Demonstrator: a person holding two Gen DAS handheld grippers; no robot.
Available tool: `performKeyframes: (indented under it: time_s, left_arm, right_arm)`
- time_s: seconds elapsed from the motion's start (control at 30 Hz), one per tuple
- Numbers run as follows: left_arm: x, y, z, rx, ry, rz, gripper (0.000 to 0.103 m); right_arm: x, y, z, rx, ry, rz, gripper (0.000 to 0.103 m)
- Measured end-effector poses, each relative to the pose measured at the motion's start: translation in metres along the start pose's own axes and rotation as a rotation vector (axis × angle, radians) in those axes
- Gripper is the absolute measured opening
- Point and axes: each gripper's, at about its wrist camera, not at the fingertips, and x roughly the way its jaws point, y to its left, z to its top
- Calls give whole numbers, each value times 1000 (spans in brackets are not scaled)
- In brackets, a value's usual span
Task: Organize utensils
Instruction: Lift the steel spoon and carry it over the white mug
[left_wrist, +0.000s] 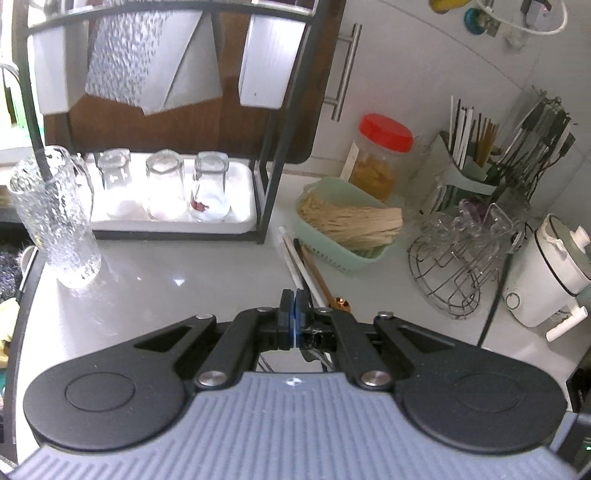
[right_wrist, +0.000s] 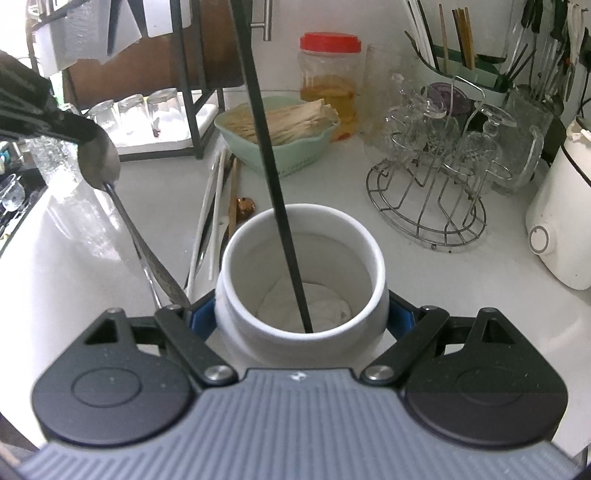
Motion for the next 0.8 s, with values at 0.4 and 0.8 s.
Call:
performKeyframes:
  time_s: [0.4, 0.8]
  left_arm:
    - [-66, -38, 11, 28, -119, 40, 1]
    - [-114, -84, 16, 20, -193, 79, 1]
  right_arm:
    - [-1, -2, -4, -52, -30, 49, 91]
    - [1, -2, -3, -105, -42, 110, 91]
